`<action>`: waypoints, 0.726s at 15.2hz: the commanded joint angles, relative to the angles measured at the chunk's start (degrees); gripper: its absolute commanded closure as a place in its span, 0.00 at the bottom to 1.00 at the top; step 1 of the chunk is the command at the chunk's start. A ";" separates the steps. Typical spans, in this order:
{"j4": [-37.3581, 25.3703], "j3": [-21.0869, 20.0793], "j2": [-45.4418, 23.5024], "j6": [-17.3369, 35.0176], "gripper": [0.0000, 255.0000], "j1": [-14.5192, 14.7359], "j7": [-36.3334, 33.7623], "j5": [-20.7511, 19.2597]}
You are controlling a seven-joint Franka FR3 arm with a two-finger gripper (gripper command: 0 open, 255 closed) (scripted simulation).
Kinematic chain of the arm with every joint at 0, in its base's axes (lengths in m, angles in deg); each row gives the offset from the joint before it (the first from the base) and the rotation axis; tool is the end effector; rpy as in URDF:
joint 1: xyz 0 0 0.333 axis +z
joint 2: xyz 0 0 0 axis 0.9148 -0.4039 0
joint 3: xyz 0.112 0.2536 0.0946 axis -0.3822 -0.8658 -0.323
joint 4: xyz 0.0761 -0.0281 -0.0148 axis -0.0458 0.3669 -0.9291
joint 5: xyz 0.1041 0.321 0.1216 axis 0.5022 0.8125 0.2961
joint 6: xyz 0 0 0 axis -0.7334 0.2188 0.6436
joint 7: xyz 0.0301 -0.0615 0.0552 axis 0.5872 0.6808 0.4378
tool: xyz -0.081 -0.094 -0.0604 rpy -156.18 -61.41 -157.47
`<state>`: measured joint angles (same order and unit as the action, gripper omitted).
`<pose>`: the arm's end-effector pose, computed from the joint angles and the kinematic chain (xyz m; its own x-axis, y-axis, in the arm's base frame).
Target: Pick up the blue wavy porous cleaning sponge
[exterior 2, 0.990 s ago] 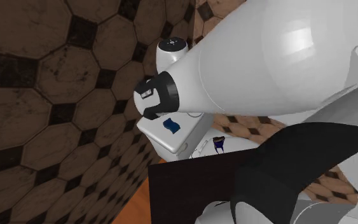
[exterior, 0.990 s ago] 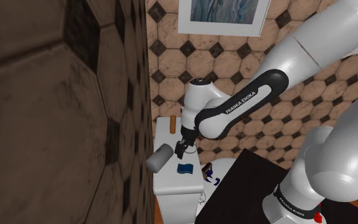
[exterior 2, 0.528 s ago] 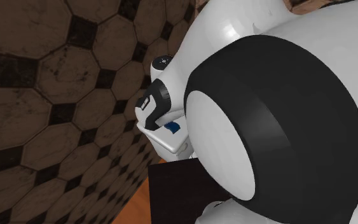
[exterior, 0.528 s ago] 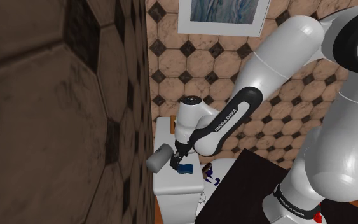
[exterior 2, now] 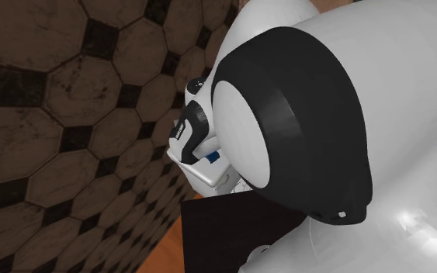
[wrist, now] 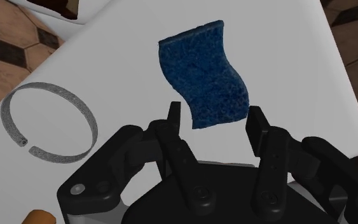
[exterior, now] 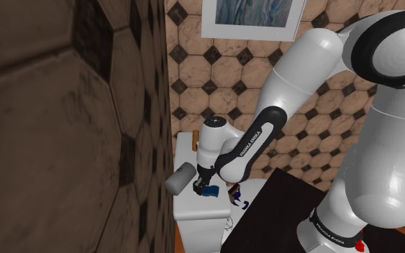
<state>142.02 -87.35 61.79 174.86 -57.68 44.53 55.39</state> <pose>0.4071 0.1303 0.1806 0.9871 0.1457 0.0670 0.1463 -0.9892 -0.0040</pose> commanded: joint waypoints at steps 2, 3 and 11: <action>-0.07 0.03 -0.11 0.05 1.00 0.00 -0.02 -0.05; -0.07 0.03 -0.11 0.05 1.00 0.00 -0.02 -0.05; 0.39 -0.71 2.74 -2.29 1.00 -0.38 1.09 1.51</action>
<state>142.20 -87.88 63.65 173.25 -57.89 45.17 56.39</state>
